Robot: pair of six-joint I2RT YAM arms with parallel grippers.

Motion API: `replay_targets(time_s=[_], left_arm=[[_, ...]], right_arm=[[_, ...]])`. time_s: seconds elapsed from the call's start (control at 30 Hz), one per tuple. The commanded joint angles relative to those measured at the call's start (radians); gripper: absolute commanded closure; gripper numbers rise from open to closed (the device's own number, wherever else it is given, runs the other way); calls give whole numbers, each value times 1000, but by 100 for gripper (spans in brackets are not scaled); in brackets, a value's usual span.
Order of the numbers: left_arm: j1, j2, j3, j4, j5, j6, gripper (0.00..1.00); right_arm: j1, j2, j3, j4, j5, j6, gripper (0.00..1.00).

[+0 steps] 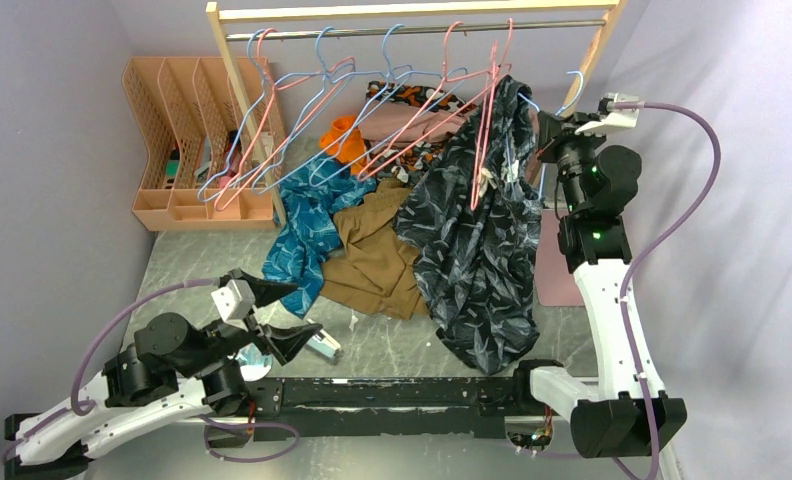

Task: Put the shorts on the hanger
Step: Place the hanger at the clothesline.

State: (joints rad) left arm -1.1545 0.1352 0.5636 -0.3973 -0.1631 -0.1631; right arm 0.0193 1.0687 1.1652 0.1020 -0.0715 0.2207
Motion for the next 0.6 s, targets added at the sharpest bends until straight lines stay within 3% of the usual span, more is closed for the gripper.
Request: replay_targets(time_s=[0.0, 0.3, 0.57], left_arm=[[6, -20, -1, -8, -40, -9, 2], [6, -10, -1, -10, -62, -17, 3], [12, 5, -1, -7, -64, -17, 3]], right_arm=[[-13, 5, 63, 122, 1, -25, 100], [-21, 62, 136, 171, -9, -15, 100], [-23, 112, 216, 138, 81, -40, 100]])
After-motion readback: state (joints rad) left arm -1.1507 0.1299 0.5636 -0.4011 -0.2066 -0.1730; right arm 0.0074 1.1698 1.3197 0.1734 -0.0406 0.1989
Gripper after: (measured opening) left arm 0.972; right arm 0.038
